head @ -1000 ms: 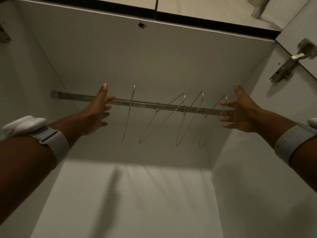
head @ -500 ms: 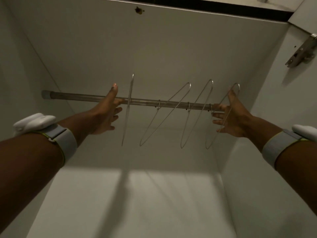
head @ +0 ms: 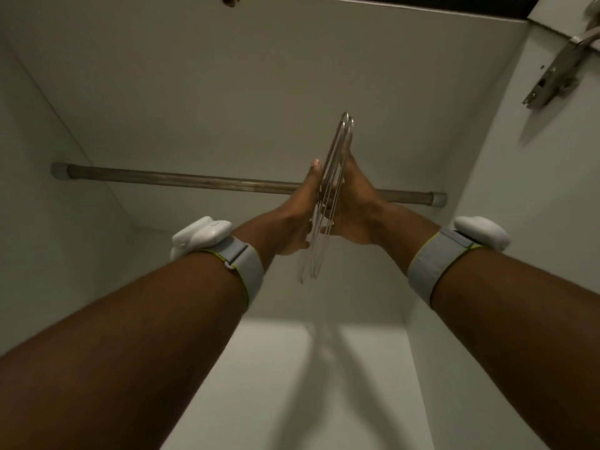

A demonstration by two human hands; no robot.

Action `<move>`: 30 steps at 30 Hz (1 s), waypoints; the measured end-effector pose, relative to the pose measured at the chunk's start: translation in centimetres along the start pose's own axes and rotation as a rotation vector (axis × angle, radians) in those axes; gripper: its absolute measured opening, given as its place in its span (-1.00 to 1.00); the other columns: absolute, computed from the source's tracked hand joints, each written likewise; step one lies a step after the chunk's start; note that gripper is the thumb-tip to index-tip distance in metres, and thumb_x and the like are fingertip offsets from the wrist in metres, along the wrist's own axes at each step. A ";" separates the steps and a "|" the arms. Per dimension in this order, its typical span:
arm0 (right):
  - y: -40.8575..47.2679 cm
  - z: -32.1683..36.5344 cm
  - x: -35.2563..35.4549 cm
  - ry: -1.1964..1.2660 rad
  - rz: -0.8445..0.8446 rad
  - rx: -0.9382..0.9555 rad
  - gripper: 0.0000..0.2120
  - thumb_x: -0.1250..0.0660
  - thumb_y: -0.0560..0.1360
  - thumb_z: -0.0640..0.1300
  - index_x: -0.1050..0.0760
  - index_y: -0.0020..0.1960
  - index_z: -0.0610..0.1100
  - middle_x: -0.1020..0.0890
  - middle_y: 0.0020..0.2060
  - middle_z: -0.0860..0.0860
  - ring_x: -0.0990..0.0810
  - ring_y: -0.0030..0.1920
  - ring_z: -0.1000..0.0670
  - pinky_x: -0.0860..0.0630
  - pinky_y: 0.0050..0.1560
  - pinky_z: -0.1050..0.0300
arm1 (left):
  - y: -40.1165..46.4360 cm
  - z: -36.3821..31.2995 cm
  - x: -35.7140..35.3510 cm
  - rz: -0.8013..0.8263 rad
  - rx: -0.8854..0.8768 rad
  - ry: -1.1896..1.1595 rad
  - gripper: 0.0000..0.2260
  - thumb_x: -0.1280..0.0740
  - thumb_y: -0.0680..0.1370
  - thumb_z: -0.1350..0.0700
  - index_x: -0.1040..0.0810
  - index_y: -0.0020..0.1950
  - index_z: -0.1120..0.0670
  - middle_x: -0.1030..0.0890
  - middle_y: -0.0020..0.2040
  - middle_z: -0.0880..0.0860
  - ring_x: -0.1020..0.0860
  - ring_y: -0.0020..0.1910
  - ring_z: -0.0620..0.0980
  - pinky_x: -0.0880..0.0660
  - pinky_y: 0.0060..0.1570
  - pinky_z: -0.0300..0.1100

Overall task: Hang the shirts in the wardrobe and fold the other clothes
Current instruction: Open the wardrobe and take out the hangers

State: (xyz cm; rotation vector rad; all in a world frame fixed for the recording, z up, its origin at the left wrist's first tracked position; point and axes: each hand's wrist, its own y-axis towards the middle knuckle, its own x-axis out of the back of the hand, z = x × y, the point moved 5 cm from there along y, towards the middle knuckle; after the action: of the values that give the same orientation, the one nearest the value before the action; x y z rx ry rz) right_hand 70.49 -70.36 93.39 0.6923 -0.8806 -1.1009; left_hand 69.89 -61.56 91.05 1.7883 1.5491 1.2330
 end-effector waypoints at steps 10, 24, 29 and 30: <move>-3.2 5.0 2.0 -0.102 -0.072 -0.027 0.08 0.08 0.40 0.67 -0.09 0.67 -0.04 -0.13 0.65 -0.20 -0.10 0.63 -0.27 -0.11 0.54 -0.43 | -1.2 1.6 0.1 -0.222 -0.025 -0.101 -0.27 0.12 0.61 -0.44 0.15 0.70 -0.14 0.11 0.71 0.05 0.06 0.68 0.17 0.04 0.58 0.27; -4.3 16.0 -3.8 -1.480 -0.165 -0.068 -0.54 -0.44 0.52 0.21 -0.51 0.16 -0.15 -0.61 0.15 -0.15 -0.62 0.04 -0.22 -0.58 -0.26 -0.04 | -2.8 3.5 -2.8 -0.174 0.346 -1.166 -0.32 -0.22 0.70 -0.01 0.06 0.69 0.15 -0.04 0.63 0.39 -0.19 0.55 0.49 -0.27 0.44 0.45; -6.0 14.5 -4.8 -1.741 -0.150 -0.138 -0.62 -0.34 0.65 0.06 -0.51 0.31 -0.20 -0.54 -0.14 -0.05 -0.53 -0.29 -0.04 -0.42 -0.45 0.11 | -2.8 0.9 -4.2 -0.171 0.257 -1.246 -0.53 -0.16 0.73 0.09 -0.17 0.63 0.07 -0.09 0.61 0.34 -0.27 0.49 0.52 -0.36 0.35 0.47; -6.3 14.0 -4.6 -1.756 -0.152 -0.136 -0.61 -0.29 0.68 0.02 -0.48 0.37 -0.24 -0.56 -0.07 -0.08 -0.52 -0.30 -0.03 -0.41 -0.41 0.14 | -2.7 0.5 -4.2 -0.180 0.248 -1.258 -0.55 -0.16 0.72 0.09 -0.21 0.61 0.06 -0.07 0.61 0.33 -0.25 0.49 0.53 -0.37 0.33 0.48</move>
State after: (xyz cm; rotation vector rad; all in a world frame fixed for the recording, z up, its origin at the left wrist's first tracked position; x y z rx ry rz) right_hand 54.57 -68.65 93.83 -0.5778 -2.1629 -1.8143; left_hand 69.03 -64.79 87.28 1.8611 1.0228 -0.2646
